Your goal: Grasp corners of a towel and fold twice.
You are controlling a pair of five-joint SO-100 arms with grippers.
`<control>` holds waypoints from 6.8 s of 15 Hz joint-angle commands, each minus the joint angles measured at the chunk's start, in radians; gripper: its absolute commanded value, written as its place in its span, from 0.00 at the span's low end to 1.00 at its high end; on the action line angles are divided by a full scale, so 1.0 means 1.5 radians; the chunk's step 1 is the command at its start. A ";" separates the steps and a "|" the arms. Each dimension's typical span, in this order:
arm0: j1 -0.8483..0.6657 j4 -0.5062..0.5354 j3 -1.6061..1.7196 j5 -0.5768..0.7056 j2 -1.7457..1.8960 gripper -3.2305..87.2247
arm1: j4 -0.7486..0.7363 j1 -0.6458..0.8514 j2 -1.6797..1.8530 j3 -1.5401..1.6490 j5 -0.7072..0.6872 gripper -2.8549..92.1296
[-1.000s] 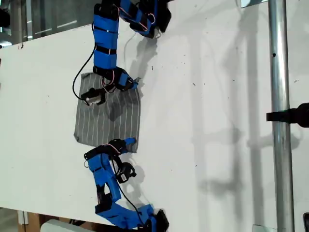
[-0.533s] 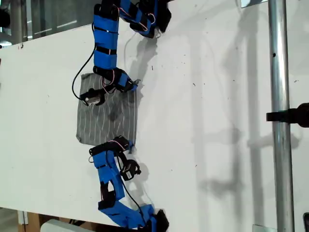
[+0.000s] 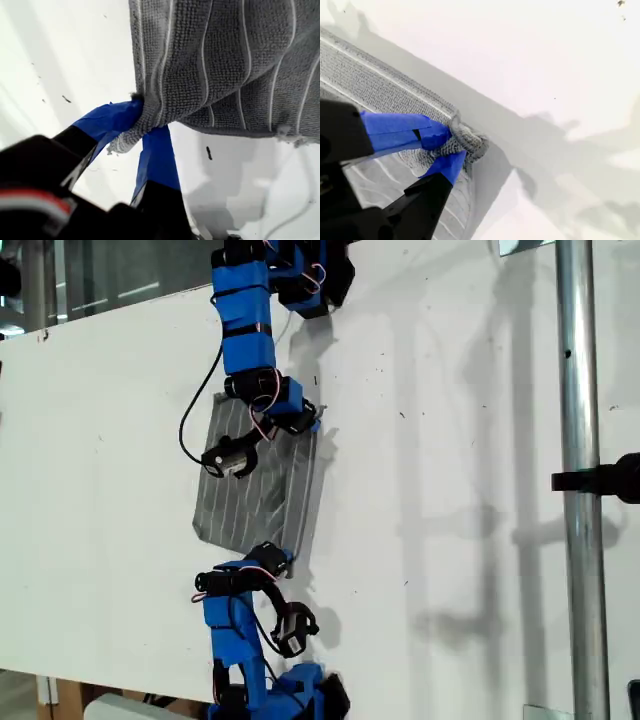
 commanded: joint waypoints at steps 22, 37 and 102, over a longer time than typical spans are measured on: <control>-0.375 -0.283 -0.249 0.231 -0.163 0.00 | -0.115 0.553 0.123 0.055 -0.273 0.03; -0.421 -0.116 -0.268 0.057 -0.152 0.29 | -0.072 0.594 0.181 0.142 -0.147 0.32; 0.178 -0.361 1.154 -0.289 1.430 0.00 | -0.511 0.444 0.183 0.136 0.163 0.17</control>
